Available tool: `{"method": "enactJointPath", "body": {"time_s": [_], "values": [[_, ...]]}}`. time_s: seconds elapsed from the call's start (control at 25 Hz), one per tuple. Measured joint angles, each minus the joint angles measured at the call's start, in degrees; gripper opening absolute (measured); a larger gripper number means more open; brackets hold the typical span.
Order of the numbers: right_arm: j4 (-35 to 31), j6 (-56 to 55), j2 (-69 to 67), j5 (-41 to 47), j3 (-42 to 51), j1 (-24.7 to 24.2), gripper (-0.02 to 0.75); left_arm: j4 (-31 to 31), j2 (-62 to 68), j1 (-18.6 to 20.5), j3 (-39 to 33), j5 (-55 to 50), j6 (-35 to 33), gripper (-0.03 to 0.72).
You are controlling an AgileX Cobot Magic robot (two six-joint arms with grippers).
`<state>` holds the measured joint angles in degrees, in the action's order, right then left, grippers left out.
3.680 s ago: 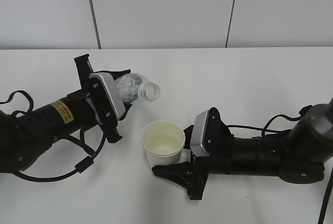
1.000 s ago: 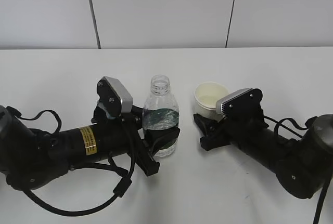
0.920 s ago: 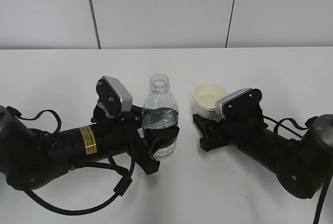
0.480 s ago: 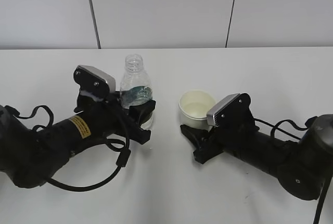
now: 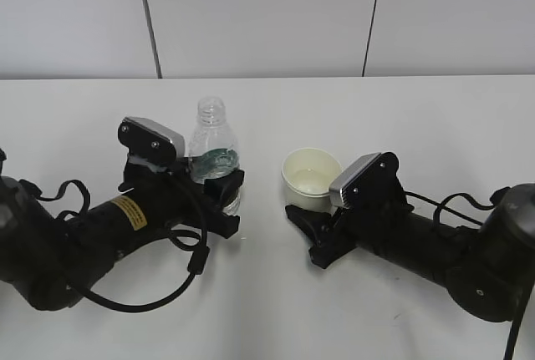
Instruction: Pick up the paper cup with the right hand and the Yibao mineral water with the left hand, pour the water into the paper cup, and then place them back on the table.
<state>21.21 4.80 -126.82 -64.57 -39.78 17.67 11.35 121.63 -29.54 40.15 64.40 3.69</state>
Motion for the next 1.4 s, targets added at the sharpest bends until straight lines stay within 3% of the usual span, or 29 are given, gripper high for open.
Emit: {"method": "enactJointPath", "body": {"time_s": [0.2, 0.32, 0.4, 0.48, 0.96, 1.4], "values": [[0.21, 0.00, 0.00, 0.00, 0.00, 0.00, 0.568, 0.00, 0.93, 0.00, 0.12, 1.53, 0.00, 0.368], [0.34, 0.00, 0.00, -0.38, 0.00, 0.00, 0.643, 0.00, 0.94, 0.00, 0.12, 1.58, 0.00, 0.470], [0.44, 0.00, 0.00, -0.63, 0.00, 0.00, 0.662, 0.05, 1.01, 0.00, 0.12, 1.37, 0.00, 0.549], [0.44, 0.00, 0.00, -0.65, 0.00, 0.00, 0.666, 0.33, 1.05, 0.00, 0.12, 1.25, 0.00, 0.582], [-2.00, 0.00, 0.96, -0.98, 3.07, 0.00, 0.667, -0.17, -3.84, 0.07, -8.19, 1.17, 0.00, 0.594], [-14.60, -0.14, 3.12, -1.53, 12.58, 0.00, 0.654, -6.63, -4.75, 0.17, -12.16, 1.17, 0.00, 0.590]]}}
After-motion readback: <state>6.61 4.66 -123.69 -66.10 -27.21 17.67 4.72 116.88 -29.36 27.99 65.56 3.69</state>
